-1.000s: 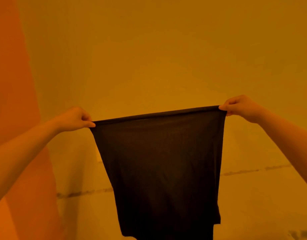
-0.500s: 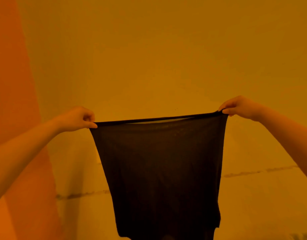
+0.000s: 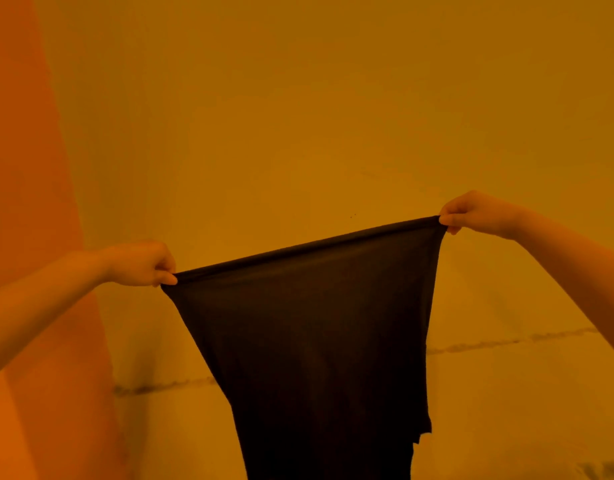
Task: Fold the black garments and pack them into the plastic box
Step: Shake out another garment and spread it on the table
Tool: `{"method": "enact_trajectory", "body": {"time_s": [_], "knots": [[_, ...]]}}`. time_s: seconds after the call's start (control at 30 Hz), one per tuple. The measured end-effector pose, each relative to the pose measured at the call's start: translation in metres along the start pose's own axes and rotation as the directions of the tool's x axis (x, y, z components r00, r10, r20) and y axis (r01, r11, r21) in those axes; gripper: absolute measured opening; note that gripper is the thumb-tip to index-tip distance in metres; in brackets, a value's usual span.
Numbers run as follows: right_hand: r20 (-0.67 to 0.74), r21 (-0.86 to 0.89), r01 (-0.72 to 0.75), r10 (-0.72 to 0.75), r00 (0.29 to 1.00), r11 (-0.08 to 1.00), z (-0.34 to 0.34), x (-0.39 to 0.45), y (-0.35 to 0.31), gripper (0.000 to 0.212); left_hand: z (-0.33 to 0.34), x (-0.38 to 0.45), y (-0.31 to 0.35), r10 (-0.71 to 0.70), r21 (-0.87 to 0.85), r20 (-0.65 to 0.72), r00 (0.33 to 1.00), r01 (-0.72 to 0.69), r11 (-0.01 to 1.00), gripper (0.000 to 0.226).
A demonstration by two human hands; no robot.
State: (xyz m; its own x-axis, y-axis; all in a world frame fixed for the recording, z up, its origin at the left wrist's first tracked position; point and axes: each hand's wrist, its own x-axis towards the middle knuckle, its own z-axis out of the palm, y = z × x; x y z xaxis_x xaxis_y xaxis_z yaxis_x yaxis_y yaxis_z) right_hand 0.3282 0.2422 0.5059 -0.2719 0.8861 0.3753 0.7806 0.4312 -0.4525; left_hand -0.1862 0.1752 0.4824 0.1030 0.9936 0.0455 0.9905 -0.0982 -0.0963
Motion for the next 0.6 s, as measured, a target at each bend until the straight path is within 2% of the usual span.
{"method": "enact_trajectory", "body": {"time_s": [0.07, 0.17, 0.3, 0.5, 0.6], "knots": [[-0.015, 0.035, -0.001, 0.002, 1.000, 0.999, 0.000, -0.001, -0.002, 0.021, 0.005, -0.001, -0.002, -0.023, 0.014, -0.019, 1.000, 0.023, 1.000, 0.034], [-0.046, 0.067, -0.003, 0.006, 0.999, 0.998, 0.000, -0.001, -0.005, 0.023, 0.010, -0.002, -0.005, -0.009, -0.034, -0.124, 0.992, 0.005, 0.999, 0.038], [-0.094, 0.103, -0.011, 0.021, 0.995, 0.995, 0.003, 0.002, -0.004, 0.025, 0.006, -0.003, -0.003, -0.016, -0.257, -0.229, 0.973, -0.045, 0.965, 0.037], [-0.164, 0.183, 0.013, 0.017, 0.986, 0.983, 0.002, 0.003, 0.002, 0.017, -0.007, -0.001, 0.008, 0.002, -0.452, -0.257, 0.966, -0.122, 0.883, 0.022], [-0.140, 0.242, 0.045, -0.011, 0.990, 0.969, -0.001, 0.001, 0.004, 0.016, -0.011, 0.002, 0.012, 0.020, -0.323, -0.205, 0.979, -0.087, 0.942, 0.012]]}}
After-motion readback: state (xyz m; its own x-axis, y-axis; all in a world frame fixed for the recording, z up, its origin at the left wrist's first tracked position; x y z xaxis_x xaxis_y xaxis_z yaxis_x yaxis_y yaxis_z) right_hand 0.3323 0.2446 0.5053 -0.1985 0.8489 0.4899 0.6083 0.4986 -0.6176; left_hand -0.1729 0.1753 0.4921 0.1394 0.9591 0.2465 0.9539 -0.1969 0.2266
